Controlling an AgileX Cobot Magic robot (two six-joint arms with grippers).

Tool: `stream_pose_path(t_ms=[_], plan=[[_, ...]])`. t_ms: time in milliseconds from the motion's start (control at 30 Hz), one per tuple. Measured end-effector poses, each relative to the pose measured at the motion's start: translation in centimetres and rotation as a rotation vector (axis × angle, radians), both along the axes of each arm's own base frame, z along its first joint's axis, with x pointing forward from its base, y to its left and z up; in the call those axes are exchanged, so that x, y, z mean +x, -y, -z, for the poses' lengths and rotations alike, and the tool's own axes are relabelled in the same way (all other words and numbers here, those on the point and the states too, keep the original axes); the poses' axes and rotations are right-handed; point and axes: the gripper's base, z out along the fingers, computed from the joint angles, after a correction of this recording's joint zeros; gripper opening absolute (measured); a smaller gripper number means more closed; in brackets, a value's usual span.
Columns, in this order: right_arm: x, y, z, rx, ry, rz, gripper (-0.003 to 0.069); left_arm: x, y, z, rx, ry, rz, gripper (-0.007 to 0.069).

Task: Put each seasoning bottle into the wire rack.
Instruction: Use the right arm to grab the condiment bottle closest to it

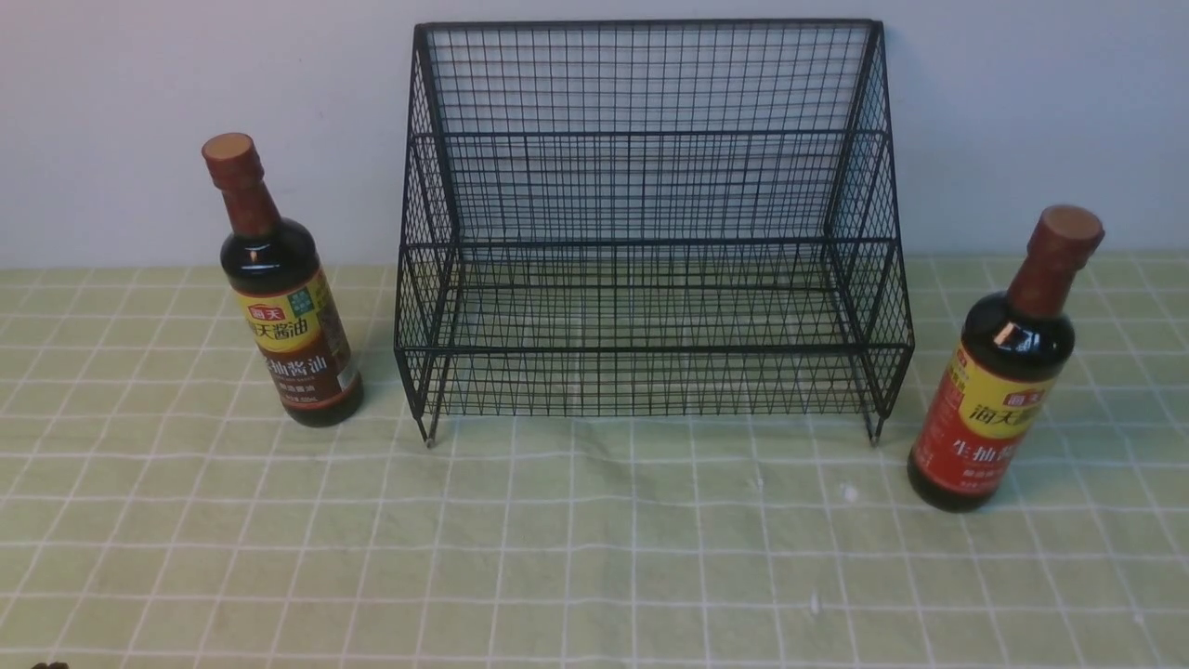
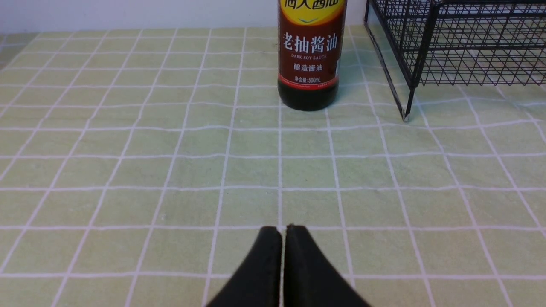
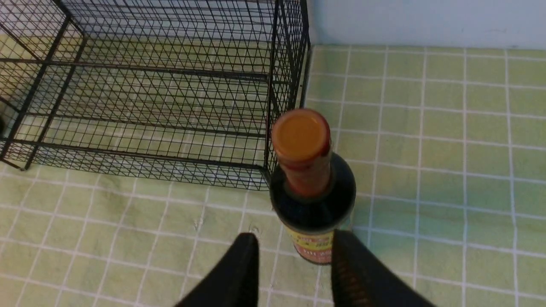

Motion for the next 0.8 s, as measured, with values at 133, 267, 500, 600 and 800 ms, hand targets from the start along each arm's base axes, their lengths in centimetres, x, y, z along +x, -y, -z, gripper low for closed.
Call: stream_pose_path(t_ms=[133,267,500,600,800], plan=[[2.3,-0.1,0.9,-0.004,-0.042,-0.029,0.0437,0.0,0.0,0.0,0.0,0.0,0.0,-0.0007],[4.8,-0.2,2.6,-0.004,-0.065,-0.042,0.0588,0.0,0.0,0.0,0.0,0.0,0.0,-0.0007],[8.2,-0.2,5.2,-0.004,-0.077,-0.037,0.0636,0.0,0.0,0.0,0.0,0.0,0.0,-0.0007],[9.1,-0.7,6.2,-0.011,-0.095,-0.056,0.0638,0.0,0.0,0.0,0.0,0.0,0.0,-0.0007],[9.9,-2.2,7.4,-0.028,-0.119,-0.109,0.0627,0.0,0.0,0.0,0.0,0.0,0.0,-0.0007]])
